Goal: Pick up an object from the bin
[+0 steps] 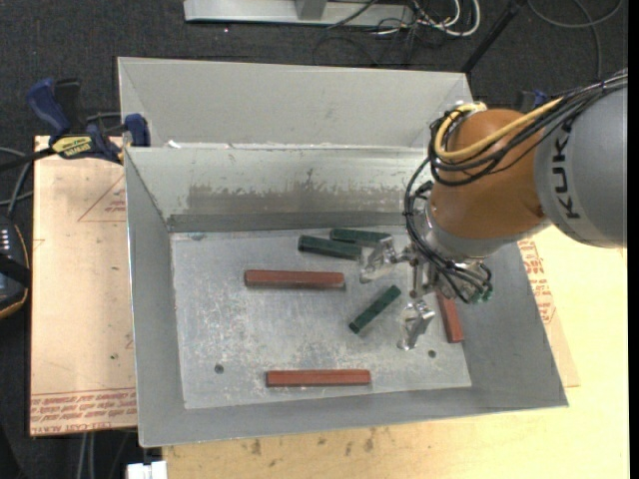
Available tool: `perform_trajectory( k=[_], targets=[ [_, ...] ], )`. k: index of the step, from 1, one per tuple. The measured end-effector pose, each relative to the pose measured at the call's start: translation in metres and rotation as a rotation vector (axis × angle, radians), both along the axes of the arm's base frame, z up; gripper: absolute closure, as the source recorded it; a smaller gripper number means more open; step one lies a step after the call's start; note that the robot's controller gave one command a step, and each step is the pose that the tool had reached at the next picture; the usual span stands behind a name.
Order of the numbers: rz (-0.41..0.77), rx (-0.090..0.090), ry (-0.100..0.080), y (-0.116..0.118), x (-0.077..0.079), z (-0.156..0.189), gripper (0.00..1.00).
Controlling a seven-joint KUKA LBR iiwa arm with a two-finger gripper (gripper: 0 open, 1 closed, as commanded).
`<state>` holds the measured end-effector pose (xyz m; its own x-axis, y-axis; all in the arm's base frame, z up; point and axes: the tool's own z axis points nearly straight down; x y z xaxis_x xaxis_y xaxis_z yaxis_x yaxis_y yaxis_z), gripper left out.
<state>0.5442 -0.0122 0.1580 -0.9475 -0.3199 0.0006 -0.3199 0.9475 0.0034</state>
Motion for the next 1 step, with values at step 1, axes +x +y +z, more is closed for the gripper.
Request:
perform_trajectory(
  k=[1],
  targets=[
    [-0.046,-0.002,-0.004,0.0006,0.0089,-0.0049,0.0]
  ],
)
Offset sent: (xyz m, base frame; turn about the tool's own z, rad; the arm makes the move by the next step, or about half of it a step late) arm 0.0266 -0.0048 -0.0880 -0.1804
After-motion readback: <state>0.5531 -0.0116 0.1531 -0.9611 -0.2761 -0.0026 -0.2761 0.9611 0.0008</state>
